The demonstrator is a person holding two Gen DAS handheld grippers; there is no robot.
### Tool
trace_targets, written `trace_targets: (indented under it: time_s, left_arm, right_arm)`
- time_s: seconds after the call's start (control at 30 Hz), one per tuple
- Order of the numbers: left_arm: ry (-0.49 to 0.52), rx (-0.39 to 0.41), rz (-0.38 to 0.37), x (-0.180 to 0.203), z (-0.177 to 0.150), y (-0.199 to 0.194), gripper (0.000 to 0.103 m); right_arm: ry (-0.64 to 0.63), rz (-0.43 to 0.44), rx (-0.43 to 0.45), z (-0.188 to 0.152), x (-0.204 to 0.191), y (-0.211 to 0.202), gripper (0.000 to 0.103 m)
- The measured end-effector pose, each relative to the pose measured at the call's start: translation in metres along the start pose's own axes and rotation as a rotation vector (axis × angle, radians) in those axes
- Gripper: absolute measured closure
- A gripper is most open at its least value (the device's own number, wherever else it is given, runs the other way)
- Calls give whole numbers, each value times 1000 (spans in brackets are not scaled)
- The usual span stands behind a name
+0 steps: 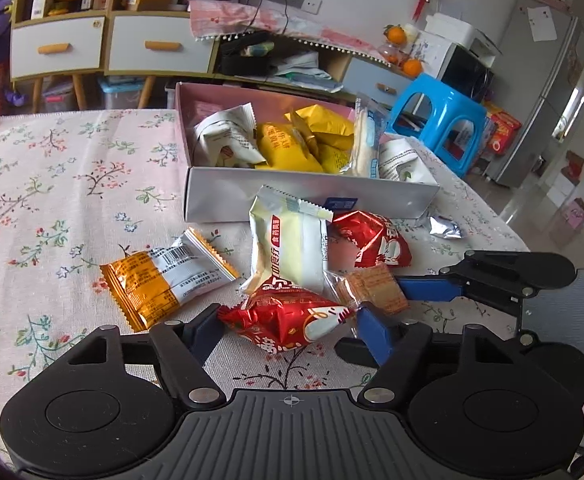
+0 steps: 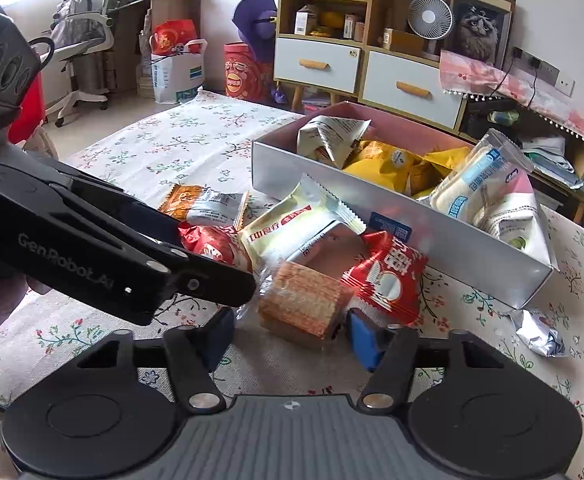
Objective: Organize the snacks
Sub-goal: 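Grasp the red wrapped snack with left tool while right grasps square cake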
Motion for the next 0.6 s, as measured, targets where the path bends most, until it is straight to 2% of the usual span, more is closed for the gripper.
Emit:
trace_targets:
  time_s: [0.2,0.4,0.47,0.53,0.6]
  left_arm:
    - [6,0,40,-9,-1,-8,35]
    - [-14,7,97,-29,-1,-19,33]
    - [-12,11,102,-31,-1,-20,31]
    - [-11,14,97,-29,-1,-19,29]
    - [2,12,92,-26,-1,-16,29]
  right_arm:
    - [19,-1,-9,1,7,-1,61]
    - [47,-4,-21,-2,16,-3,61]
    - [56,-1,-25,-2,18,-3,59]
    - [77,9,-29,-2,17,-2,49]
    - [100,20,-28,0,17,-1,47]
Point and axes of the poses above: each gripper's, at about its wrist camera, not at the fingertips, and y roughly the way its jaws point, x to its right, z to its top, the point moved 10 cm from there along y, roughly the way its jaws point, and after that the axes turned 1 degree about -z, right-handed, at the moved point
